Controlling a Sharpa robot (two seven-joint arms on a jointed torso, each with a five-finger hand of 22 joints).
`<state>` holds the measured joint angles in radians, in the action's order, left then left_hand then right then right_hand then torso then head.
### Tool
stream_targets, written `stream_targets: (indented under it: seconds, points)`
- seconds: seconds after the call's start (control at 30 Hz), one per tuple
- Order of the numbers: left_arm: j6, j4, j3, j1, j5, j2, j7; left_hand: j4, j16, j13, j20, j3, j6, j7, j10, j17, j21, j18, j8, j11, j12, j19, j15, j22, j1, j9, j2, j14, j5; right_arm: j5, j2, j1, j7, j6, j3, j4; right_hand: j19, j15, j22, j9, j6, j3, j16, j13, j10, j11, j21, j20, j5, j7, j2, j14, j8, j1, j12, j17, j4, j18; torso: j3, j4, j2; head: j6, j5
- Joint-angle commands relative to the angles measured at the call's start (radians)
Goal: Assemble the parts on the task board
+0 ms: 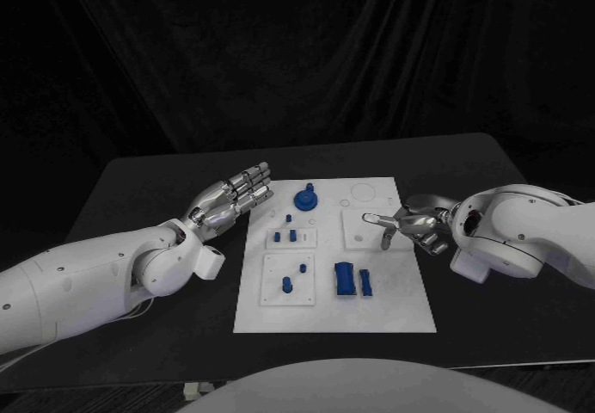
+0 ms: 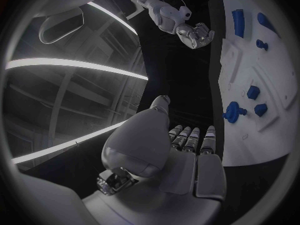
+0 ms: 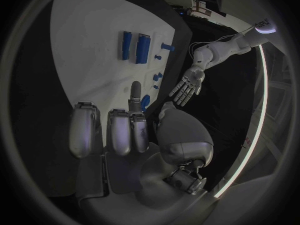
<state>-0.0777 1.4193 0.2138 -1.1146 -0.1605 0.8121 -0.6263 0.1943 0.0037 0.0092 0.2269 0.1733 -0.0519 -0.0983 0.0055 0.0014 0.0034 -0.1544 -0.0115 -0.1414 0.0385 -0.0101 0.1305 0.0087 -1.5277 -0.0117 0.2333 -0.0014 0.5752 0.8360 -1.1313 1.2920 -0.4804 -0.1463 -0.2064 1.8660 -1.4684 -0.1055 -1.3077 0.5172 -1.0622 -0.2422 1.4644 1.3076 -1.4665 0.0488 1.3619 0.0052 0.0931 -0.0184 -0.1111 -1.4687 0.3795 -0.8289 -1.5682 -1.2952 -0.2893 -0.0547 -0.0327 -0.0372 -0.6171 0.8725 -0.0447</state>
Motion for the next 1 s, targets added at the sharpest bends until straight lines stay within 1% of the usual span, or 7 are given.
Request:
stream_targets:
  seconds: [0.03,0.1,0.17,0.2,0.47,0.7,1.0]
  points:
    - [-0.010,0.005,-0.001,0.001,0.006,0.001,-0.034,-0.005,-0.004,0.002,0.008,-0.002,-0.007,0.003,-0.001,-0.001,0.005,-0.013,-0.004,-0.009,0.007,0.001,0.007,0.002,0.000,-0.002,0.001,0.001,0.004,-0.036,-0.001,0.002,0.149,-0.084,0.000,0.005,-0.050,-0.007,-0.209,-0.004,-0.010,0.010,0.011,0.263,-0.104,0.006,0.017,-0.006,0.077,0.000,-0.008,-0.059,-0.007,-0.113,-0.003,-0.012,0.023,0.013,0.0000,0.0010,0.001,0.000,0.005]
    - [-0.009,0.006,-0.001,0.001,0.006,0.002,-0.037,-0.007,-0.004,0.002,0.011,-0.003,-0.008,0.005,-0.001,-0.001,0.005,-0.013,-0.004,-0.012,0.009,0.001,0.009,0.002,0.000,-0.002,0.001,0.001,0.005,-0.036,0.000,-0.001,0.197,-0.098,0.000,0.006,-0.051,-0.009,-0.211,-0.006,0.006,0.048,0.013,0.263,-0.104,0.006,0.027,-0.009,0.234,-0.001,-0.006,-0.059,-0.013,-0.260,-0.003,-0.014,0.094,0.015,0.0000,0.0002,0.001,0.000,0.006]
    - [-0.008,0.007,-0.001,0.001,0.006,0.003,-0.040,-0.007,-0.004,0.002,0.011,-0.003,-0.008,0.005,0.000,-0.001,0.005,-0.014,-0.004,-0.012,0.010,0.001,0.010,0.002,0.000,-0.002,0.001,0.001,0.005,-0.017,-0.001,-0.009,0.231,-0.121,0.000,0.010,-0.050,-0.008,-0.211,-0.022,0.086,0.122,0.010,0.263,-0.104,0.003,0.027,-0.009,0.429,-0.009,0.020,-0.057,-0.045,-0.501,-0.003,-0.007,0.245,0.015,0.0000,-0.0003,0.000,0.000,0.007]
    - [-0.008,0.008,-0.001,0.001,0.006,0.004,-0.041,-0.007,-0.004,0.002,0.011,-0.003,-0.008,0.005,0.000,-0.001,0.005,-0.014,-0.004,-0.012,0.010,0.001,0.010,0.002,0.000,-0.002,0.001,0.001,0.005,0.009,-0.003,-0.017,0.257,-0.143,0.000,0.014,-0.050,-0.003,-0.211,-0.028,0.095,0.127,0.010,0.263,-0.104,-0.005,0.031,-0.007,0.438,-0.016,0.022,-0.056,-0.050,-0.516,-0.003,-0.006,0.255,0.016,-0.0002,-0.0002,0.000,0.000,0.007]
    - [-0.007,0.008,-0.001,0.001,0.006,0.005,-0.043,-0.011,-0.004,0.003,0.015,-0.005,-0.010,0.003,0.000,-0.001,0.006,-0.015,-0.005,-0.014,0.011,0.000,0.012,0.002,-0.001,-0.002,-0.001,0.001,0.007,0.395,-0.026,-0.111,0.391,-0.337,-0.001,0.044,-0.064,0.005,-0.228,-0.036,0.056,0.103,0.024,0.263,-0.104,-0.013,0.090,0.006,0.288,-0.018,0.061,-0.061,0.006,-0.591,-0.003,-0.038,0.299,0.028,-0.0001,-0.0017,-0.001,0.000,0.006]
    - [-0.011,0.006,-0.001,0.002,0.006,0.002,-0.040,-0.017,-0.004,0.003,0.018,-0.008,-0.009,0.002,0.001,-0.001,0.006,-0.016,-0.004,-0.015,0.012,0.000,0.013,0.002,-0.005,-0.002,-0.001,0.001,0.010,0.541,-0.040,-0.177,0.428,-0.374,-0.001,0.055,-0.063,0.001,-0.230,-0.021,0.078,0.068,0.039,0.263,-0.104,-0.013,0.098,0.004,0.142,-0.016,0.085,-0.067,0.072,-0.601,-0.003,-0.076,0.259,0.029,-0.0004,-0.0015,-0.001,0.000,0.004]
    - [-0.013,0.006,-0.001,0.002,0.006,0.003,-0.035,-0.022,-0.004,0.003,0.019,-0.011,-0.009,0.001,0.001,-0.001,0.006,-0.017,-0.004,-0.015,0.011,0.000,0.013,0.003,-0.008,-0.002,-0.001,0.001,0.011,0.589,-0.045,-0.230,0.443,-0.385,-0.001,0.063,-0.061,-0.008,-0.230,0.034,0.085,0.061,0.042,0.263,-0.104,0.000,0.103,-0.005,0.133,-0.001,0.100,-0.067,0.197,-0.646,-0.003,-0.083,0.195,0.029,-0.0006,0.0035,0.000,0.000,0.011]
